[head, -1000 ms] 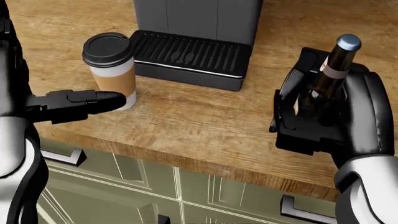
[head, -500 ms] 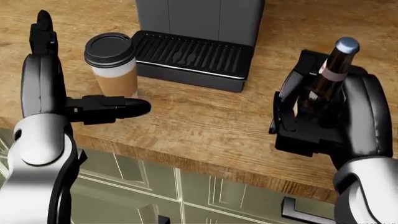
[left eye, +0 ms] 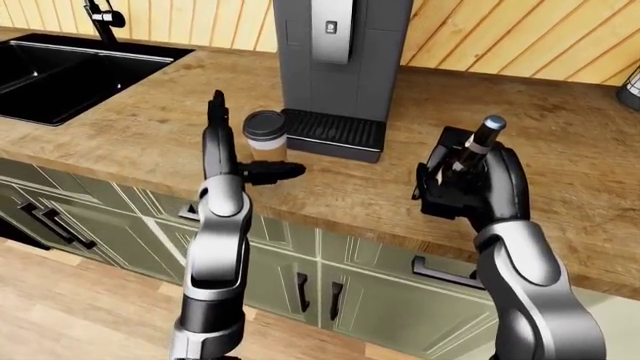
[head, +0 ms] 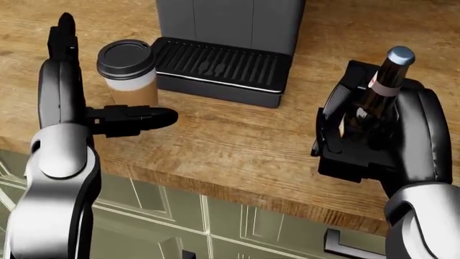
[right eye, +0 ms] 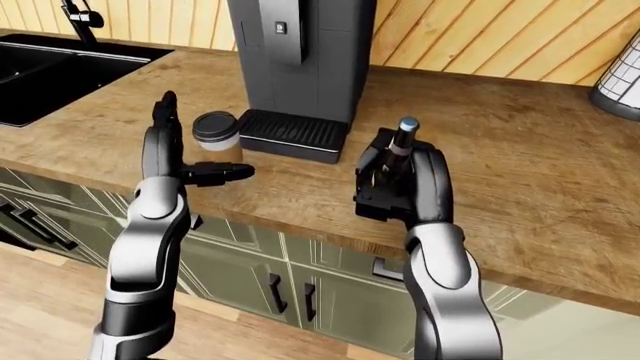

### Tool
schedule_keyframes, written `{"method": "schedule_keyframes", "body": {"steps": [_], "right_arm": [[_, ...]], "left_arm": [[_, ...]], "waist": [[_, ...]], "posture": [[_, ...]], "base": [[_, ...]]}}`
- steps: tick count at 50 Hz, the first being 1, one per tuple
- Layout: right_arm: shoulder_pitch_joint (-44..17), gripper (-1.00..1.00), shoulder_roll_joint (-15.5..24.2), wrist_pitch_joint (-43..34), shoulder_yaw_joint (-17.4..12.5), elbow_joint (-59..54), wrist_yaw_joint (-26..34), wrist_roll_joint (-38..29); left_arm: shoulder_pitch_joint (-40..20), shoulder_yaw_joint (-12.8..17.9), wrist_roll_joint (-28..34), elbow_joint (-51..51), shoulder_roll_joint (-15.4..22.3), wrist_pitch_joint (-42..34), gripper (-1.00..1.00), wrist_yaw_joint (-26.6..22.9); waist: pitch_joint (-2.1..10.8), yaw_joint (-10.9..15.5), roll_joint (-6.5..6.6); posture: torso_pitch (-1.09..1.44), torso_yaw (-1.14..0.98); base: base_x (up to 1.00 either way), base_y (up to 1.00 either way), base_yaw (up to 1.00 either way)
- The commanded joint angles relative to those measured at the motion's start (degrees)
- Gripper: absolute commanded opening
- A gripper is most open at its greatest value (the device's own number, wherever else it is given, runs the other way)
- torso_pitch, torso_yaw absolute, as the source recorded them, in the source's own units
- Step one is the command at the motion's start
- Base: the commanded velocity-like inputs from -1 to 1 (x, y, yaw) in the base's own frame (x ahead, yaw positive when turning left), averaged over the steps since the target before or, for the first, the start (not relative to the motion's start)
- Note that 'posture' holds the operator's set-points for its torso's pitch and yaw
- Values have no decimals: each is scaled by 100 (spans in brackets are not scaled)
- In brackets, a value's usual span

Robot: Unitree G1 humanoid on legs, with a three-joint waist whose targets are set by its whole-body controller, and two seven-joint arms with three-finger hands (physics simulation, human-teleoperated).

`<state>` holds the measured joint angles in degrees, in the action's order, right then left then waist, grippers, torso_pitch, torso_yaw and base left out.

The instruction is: Move the drinks to the dining counter.

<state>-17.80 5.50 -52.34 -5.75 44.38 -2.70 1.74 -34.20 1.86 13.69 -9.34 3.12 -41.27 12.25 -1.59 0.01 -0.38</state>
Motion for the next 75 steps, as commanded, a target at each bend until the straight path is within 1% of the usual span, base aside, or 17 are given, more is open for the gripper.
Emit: {"method": "schedule_keyframes", "body": {"steps": [1,12,20,29,32,38,43,48,50,60,66,68,69,71,72,73,75], "right_arm": [[-211,-100,32,336,-38,335,-31,2],[-179,-100,19,372,-39,320,-29,9],[-160,-100,21,422,-31,283,-31,14],[-150,-100,13,394,-22,311,-38,5],[-129,-100,9,449,-24,272,-31,2],[-118,-100,10,457,-32,262,-23,2],[-88,-100,13,516,-51,232,-9,10],[-94,-100,22,504,-58,246,-11,15],[-137,-100,42,400,-88,318,-7,30],[-209,-100,94,233,-123,521,-3,72],[-338,-100,114,-22,-173,573,-115,29],[-367,-100,116,-59,-160,546,-157,15],[-387,-100,113,-75,-147,536,-185,1],[-415,-100,99,-157,-115,601,-211,-1],[-441,-100,91,-186,-122,588,-254,-22],[-466,-100,100,-214,-119,587,-259,-22],[-496,-100,95,-262,-84,584,-281,-31]], "left_arm": [[-191,8,42,-163,41,185,73,23],[-241,13,19,118,-1,360,55,73],[-361,62,-101,684,30,688,55,241],[-493,82,-235,1145,66,937,45,382],[-520,86,-267,1191,66,959,1,409],[-528,66,-282,1202,62,967,-3,433],[-530,123,-338,1191,119,981,-21,457],[-498,195,-375,871,234,756,-65,401],[-471,252,-419,665,280,617,-100,369],[-362,528,-641,-760,653,-541,-100,48],[-234,980,-1020,-1838,970,-1356,-100,-203],[-156,1089,-1143,-1997,1087,-1449,-100,-220],[-129,1126,-1192,-2076,1132,-1496,-100,-213],[-77,1169,-1272,-2183,1179,-1543,-100,-188],[-49,1165,-1302,-2270,1192,-1586,-100,-175],[-32,1152,-1324,-2330,1208,-1618,-100,-176],[-59,1169,-1382,-2449,1268,-1791,-100,-227]], "waist": [[162,2,-18],[161,3,-18],[173,4,-18],[180,3,-15],[182,3,-14],[185,0,-12],[182,-6,-7],[182,-15,1],[177,-15,4],[153,-27,31],[119,-36,54],[233,-13,92],[300,6,51],[153,60,-209],[194,35,-275],[242,67,-298],[150,134,-299]], "posture": [[0,0],[0,0],[0,0],[0,0],[0,0],[0,0],[0,0],[0,0],[0,0],[0,0],[0,0],[0,0],[0,0],[0,0],[0,0],[0,0],[0,0]], "base": [[0,0,0],[0,0,0],[0,0,0],[0,0,0],[0,0,0],[0,0,0],[0,0,0],[0,0,0],[0,0,0],[0,0,0],[0,0,0],[-33,8,0],[-52,30,0],[-62,50,0],[-63,59,0],[-71,84,0],[-71,89,0]]}}
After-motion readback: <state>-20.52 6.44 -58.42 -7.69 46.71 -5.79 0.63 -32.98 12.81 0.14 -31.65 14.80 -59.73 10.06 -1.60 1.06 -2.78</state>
